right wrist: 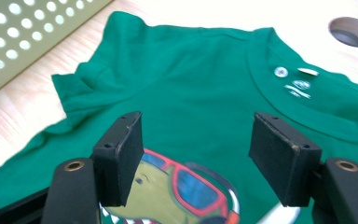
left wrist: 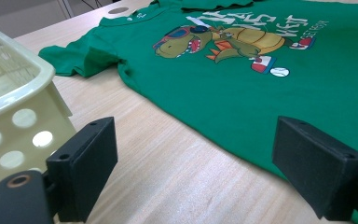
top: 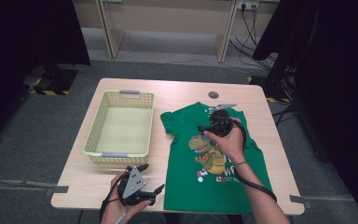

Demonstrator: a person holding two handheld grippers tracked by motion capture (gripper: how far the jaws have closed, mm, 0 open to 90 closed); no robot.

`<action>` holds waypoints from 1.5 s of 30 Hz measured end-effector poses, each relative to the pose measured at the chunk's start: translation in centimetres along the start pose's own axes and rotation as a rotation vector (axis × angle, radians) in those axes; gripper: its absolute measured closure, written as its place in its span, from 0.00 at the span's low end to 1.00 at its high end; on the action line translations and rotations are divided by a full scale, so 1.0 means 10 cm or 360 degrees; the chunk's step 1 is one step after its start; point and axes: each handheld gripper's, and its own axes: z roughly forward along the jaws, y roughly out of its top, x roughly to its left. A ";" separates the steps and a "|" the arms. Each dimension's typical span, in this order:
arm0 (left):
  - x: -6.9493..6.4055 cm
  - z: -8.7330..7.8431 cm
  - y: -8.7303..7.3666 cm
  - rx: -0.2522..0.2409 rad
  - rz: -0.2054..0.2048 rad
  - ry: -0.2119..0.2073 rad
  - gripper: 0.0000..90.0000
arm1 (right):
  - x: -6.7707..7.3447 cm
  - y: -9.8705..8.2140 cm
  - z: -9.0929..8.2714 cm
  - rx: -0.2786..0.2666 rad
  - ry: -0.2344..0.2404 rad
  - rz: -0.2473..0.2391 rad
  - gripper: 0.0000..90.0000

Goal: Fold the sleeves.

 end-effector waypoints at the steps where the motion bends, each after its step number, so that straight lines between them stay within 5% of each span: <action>1: 0.00 0.00 0.00 0.0000 -0.0001 0.0000 0.15 | 0.05 0.04 0.04 0.0009 0.0007 -0.0019 0.39; 16: 0.00 0.00 0.00 -0.0004 0.0008 -0.0005 0.15 | 0.51 0.40 0.33 0.0047 0.0094 -0.0203 0.46; 33: 0.00 -0.01 0.00 -0.0006 0.0007 -0.0011 0.15 | 0.84 0.45 0.69 0.0147 0.0174 -0.0314 0.56; 45: -0.01 0.00 0.00 0.0000 0.0015 -0.0018 0.15 | 0.96 0.44 0.90 0.0251 0.0173 -0.0415 0.87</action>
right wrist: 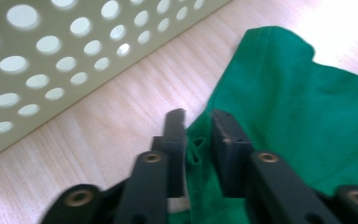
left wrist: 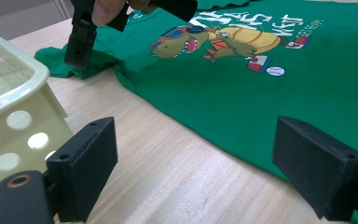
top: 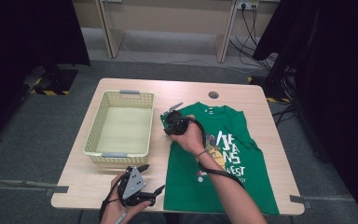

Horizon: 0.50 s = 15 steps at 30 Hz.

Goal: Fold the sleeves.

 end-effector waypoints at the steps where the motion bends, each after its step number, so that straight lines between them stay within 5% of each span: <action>1: 0.00 0.00 0.00 -0.0002 0.0001 -0.0001 0.15 | 0.00 0.00 0.01 -0.0001 0.0001 0.0000 0.92; 6: 0.00 0.00 0.00 -0.0004 0.0004 -0.0001 0.15 | 0.01 0.00 0.01 -0.0015 0.0016 0.0020 0.96; 15: -0.01 0.00 0.00 -0.0001 0.0010 0.0003 0.15 | -0.03 -0.10 -0.19 -0.0202 -0.0036 0.0137 0.96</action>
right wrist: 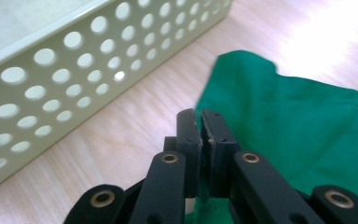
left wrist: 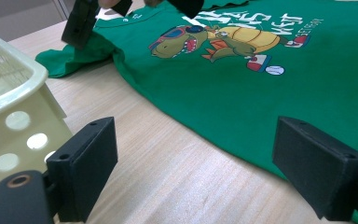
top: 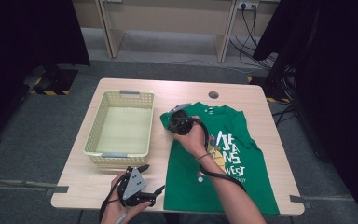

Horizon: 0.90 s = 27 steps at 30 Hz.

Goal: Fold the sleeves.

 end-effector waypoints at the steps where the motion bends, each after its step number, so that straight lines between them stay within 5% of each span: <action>1: 0.00 0.00 0.00 -0.0001 0.0001 0.0000 0.15 | -0.01 -0.02 -0.02 -0.0017 -0.0010 0.0010 0.95; 8: -0.01 0.00 0.00 0.0003 -0.0017 -0.0013 0.15 | -0.08 -0.16 -0.12 -0.0045 -0.0075 0.0070 0.93; 27: -0.01 0.00 0.00 0.0003 0.0011 0.0005 0.15 | -0.24 -0.55 -0.22 0.0070 -0.0137 0.0168 0.88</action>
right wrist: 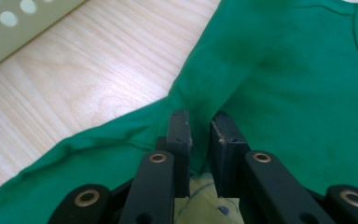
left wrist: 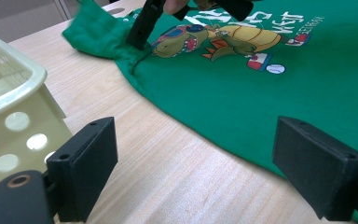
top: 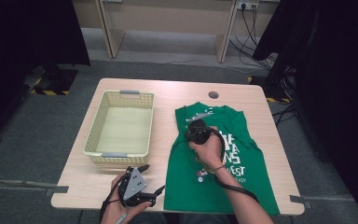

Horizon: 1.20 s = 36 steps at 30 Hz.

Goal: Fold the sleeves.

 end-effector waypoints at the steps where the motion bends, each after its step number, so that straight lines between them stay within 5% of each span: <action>1: 0.00 0.00 0.00 0.0000 0.0001 0.0000 0.15 | -0.01 -0.01 -0.01 0.0002 -0.0009 0.0004 0.87; 9: 0.00 0.00 0.00 0.0001 0.0004 0.0000 0.15 | -0.07 -0.01 -0.14 -0.0023 -0.0124 0.0028 0.74; 17: 0.00 0.00 0.00 0.0001 0.0006 0.0001 0.15 | 0.02 -0.03 0.00 0.0008 -0.0023 -0.0085 0.64; 29: -0.01 0.00 0.00 0.0005 0.0012 0.0003 0.15 | 0.07 0.02 0.07 0.0030 -0.0031 -0.0052 0.61; 33: 0.00 0.00 0.00 0.0007 0.0007 0.0001 0.15 | -0.08 -0.01 -0.12 -0.0033 -0.0051 -0.0010 0.60; 36: -0.01 0.00 0.00 0.0006 0.0011 0.0003 0.15 | -0.41 -0.08 -0.30 -0.0060 -0.0149 0.0088 0.61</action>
